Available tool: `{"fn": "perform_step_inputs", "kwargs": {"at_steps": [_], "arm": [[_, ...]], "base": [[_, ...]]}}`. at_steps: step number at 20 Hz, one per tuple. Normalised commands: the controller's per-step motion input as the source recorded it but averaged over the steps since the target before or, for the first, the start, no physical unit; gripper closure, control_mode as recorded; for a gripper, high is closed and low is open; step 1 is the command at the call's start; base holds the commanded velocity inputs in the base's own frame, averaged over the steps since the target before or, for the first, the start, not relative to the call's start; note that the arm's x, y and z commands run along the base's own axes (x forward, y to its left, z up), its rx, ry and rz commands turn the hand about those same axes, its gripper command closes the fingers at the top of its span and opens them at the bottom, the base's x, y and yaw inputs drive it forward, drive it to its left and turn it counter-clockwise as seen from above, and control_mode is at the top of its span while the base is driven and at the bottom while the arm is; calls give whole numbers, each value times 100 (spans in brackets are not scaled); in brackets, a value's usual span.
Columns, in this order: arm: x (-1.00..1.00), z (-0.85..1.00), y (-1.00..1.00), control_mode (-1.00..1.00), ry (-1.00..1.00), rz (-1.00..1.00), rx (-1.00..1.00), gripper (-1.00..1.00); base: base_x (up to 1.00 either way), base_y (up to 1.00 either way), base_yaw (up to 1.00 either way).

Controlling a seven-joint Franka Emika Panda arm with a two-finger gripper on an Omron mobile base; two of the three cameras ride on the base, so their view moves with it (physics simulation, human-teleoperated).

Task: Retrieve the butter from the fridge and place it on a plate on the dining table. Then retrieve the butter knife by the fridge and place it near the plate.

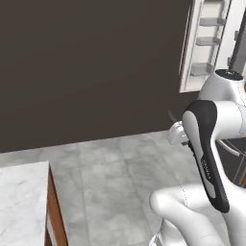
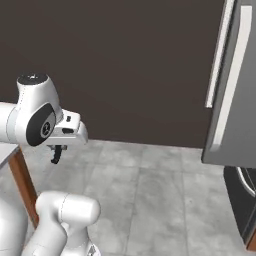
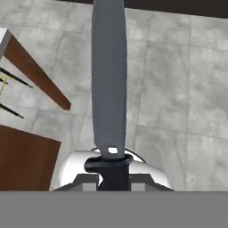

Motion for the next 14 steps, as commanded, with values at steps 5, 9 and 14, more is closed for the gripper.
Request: {"fn": "perform_step_inputs", "kwargs": {"at_steps": [5,9,14], "arm": [[0,0,0,100,0,0,0,100],[0,0,0,100,0,0,0,100],[0,0,0,100,0,0,0,100]], "base": [[100,39,-5],[100,41,-5],[100,44,-4]]}}
